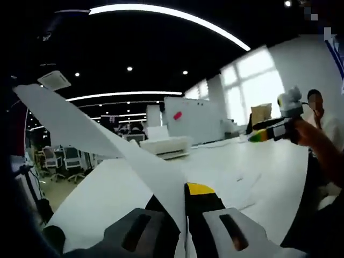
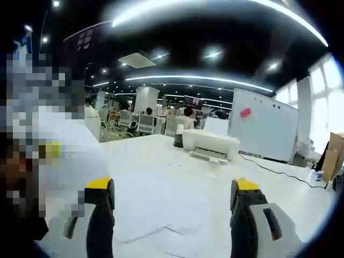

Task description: Organize the stack of printing papers by aligning and flattening the scattered papers on the table

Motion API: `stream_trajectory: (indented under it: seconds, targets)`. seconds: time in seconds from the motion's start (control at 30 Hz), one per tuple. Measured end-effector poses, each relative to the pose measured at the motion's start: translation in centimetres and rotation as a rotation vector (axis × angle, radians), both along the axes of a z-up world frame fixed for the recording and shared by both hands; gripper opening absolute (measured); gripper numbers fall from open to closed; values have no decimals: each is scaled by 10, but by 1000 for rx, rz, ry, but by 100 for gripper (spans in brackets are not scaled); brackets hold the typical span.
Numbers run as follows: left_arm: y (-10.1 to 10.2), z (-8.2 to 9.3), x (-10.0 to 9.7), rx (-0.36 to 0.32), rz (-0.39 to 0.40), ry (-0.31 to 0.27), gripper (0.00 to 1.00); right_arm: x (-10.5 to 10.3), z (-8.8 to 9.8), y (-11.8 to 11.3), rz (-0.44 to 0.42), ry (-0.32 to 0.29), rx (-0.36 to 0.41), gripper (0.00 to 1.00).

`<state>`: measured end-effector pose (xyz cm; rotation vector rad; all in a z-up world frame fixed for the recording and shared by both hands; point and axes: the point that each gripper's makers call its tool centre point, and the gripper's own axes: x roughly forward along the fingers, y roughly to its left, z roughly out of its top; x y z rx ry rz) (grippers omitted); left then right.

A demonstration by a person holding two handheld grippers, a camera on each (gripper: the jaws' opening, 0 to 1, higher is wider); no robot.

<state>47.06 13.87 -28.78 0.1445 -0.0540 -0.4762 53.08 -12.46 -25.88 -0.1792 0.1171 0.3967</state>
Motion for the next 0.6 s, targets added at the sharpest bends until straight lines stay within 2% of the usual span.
stream_trajectory:
  seconds: [0.17, 0.33, 0.6]
  targets:
    - [0, -6, 0, -14, -3, 6, 6, -1, 3, -2, -7, -8, 1, 84]
    - [1, -12, 0, 2, 11, 9, 6, -1, 2, -1, -5, -4, -4, 84]
    - [4, -23, 2, 112, 46, -3, 8, -1, 2, 3, 4, -3, -6, 84]
